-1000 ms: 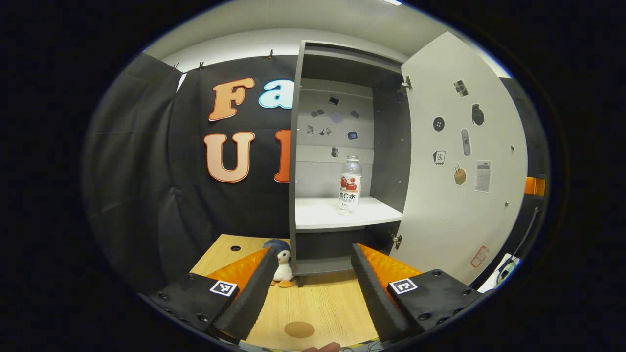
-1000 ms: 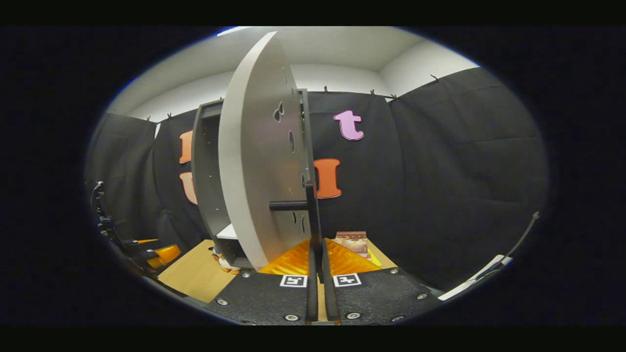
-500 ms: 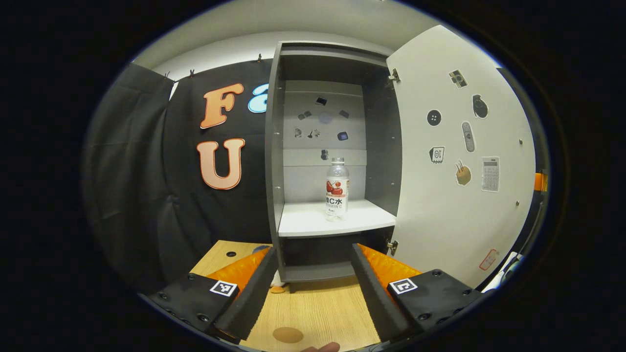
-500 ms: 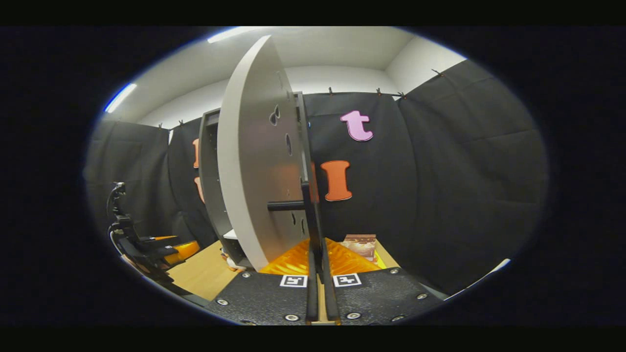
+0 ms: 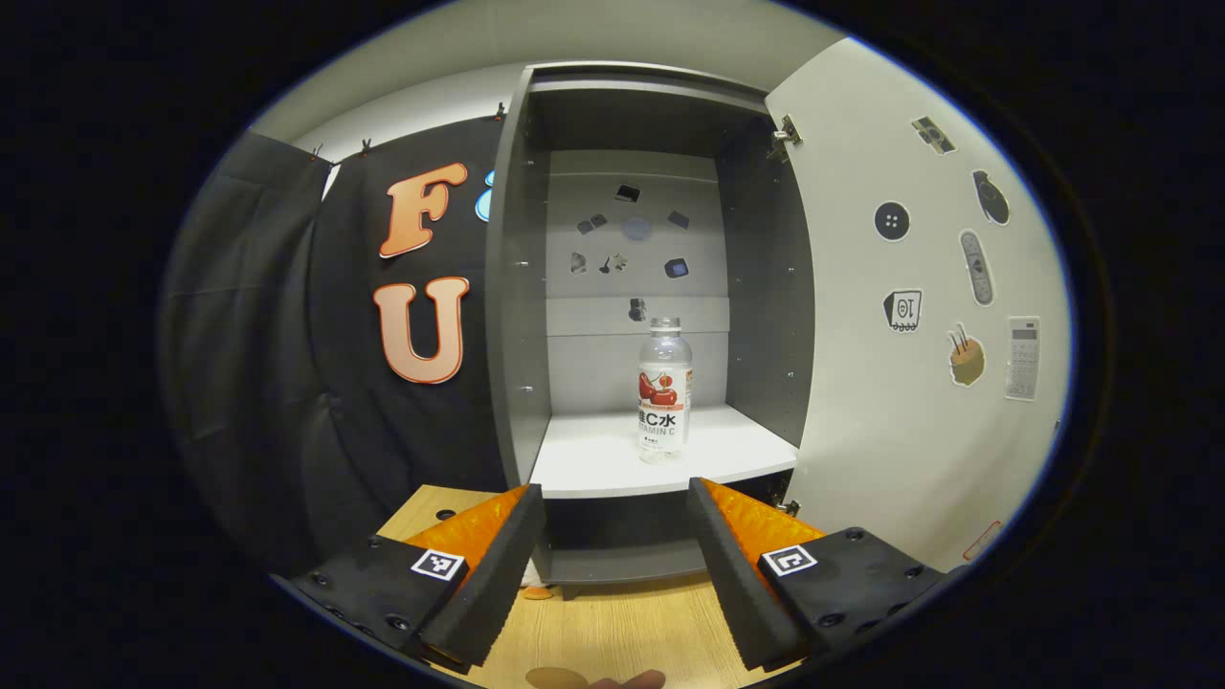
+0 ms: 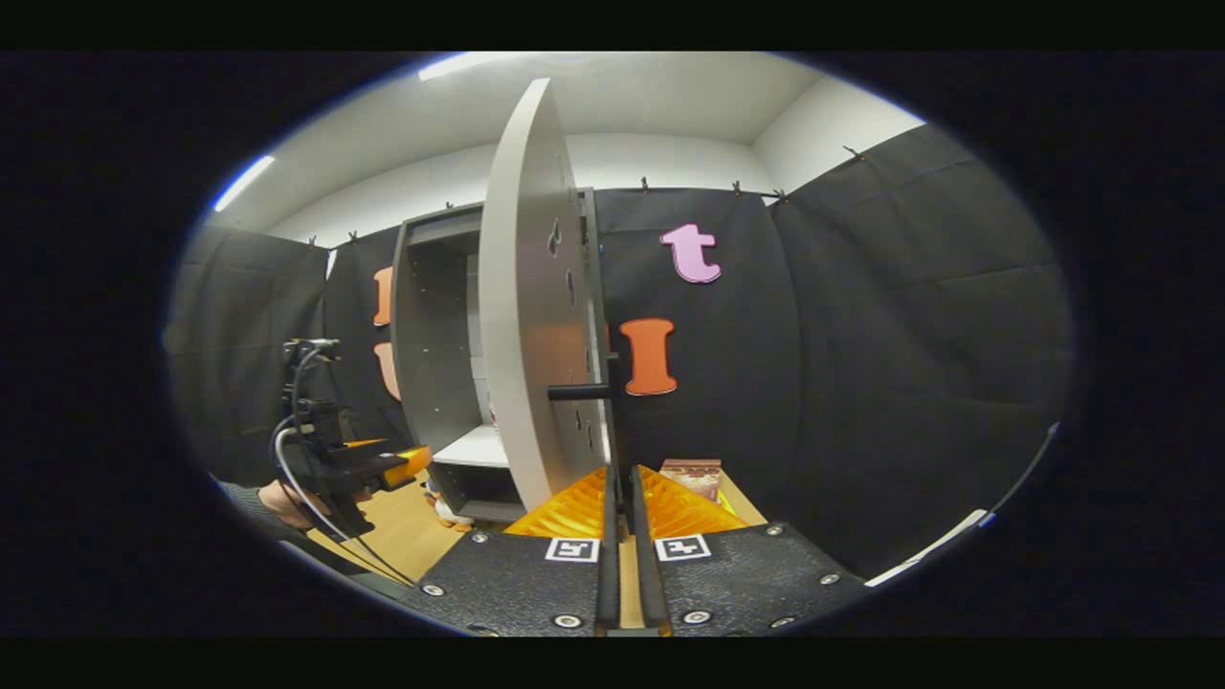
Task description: Open the cabinet door with the right hand, grasp the bottle in the cabinet with the left hand and place it on the coaster, then close the cabinet door with the right hand.
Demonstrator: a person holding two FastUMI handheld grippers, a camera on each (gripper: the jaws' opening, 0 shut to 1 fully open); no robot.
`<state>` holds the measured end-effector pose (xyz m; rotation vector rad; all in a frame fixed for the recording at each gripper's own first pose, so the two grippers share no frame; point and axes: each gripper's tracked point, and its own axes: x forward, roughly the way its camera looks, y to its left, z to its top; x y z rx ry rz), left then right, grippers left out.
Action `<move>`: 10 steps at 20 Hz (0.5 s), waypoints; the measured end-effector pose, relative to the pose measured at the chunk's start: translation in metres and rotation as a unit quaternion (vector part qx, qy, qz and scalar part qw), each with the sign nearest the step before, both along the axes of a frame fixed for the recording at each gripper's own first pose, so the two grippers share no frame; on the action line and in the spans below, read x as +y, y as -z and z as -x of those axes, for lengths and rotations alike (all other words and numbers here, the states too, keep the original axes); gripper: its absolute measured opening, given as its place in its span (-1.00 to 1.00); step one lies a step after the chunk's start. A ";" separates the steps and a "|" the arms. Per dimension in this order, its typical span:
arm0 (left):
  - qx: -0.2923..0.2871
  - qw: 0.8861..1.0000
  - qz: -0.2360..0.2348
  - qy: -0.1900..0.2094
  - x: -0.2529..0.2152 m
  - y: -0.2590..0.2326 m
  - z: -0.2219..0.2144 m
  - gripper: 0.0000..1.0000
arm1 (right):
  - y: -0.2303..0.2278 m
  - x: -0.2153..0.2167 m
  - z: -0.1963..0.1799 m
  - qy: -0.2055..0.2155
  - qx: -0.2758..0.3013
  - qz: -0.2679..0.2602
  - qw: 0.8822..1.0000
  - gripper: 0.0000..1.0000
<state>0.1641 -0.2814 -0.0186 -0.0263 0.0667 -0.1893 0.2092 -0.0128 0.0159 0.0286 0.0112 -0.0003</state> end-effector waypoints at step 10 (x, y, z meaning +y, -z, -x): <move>-0.006 1.000 -0.016 0.026 -0.049 -0.003 -0.098 0.94 | -0.007 0.019 0.004 -0.016 -0.024 0.016 0.999 -0.82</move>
